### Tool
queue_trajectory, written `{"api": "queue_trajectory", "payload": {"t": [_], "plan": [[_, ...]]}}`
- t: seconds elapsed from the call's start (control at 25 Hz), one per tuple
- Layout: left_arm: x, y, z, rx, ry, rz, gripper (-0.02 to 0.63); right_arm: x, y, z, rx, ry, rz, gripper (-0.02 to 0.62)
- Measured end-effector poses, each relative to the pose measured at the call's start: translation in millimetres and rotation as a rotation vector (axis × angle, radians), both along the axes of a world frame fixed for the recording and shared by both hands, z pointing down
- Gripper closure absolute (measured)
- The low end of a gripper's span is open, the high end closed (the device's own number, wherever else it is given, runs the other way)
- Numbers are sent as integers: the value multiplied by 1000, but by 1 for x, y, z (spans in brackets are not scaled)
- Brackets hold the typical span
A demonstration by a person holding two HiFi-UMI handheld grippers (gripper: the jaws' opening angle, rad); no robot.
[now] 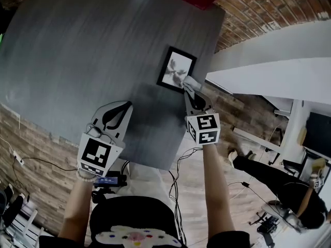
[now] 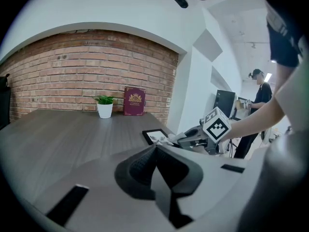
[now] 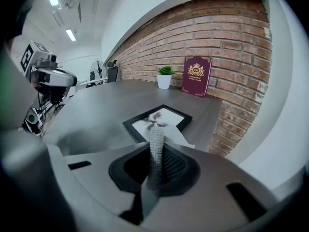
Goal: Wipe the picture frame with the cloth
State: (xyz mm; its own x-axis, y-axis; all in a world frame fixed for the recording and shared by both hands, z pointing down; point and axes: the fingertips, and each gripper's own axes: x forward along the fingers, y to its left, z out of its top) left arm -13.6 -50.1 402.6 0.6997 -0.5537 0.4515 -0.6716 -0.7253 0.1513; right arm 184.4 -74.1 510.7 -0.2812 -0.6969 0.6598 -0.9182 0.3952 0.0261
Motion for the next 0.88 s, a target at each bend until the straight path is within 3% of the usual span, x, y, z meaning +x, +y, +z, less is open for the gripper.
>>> {"api": "queue_trajectory", "payload": {"t": [0.36, 0.88], "plan": [[-2, 0, -2, 4, 7, -4, 597, -4, 19, -4, -22, -21, 71, 571], [-7, 2, -4, 6, 9, -18, 597, -42, 16, -9, -22, -112, 95, 571]]}}
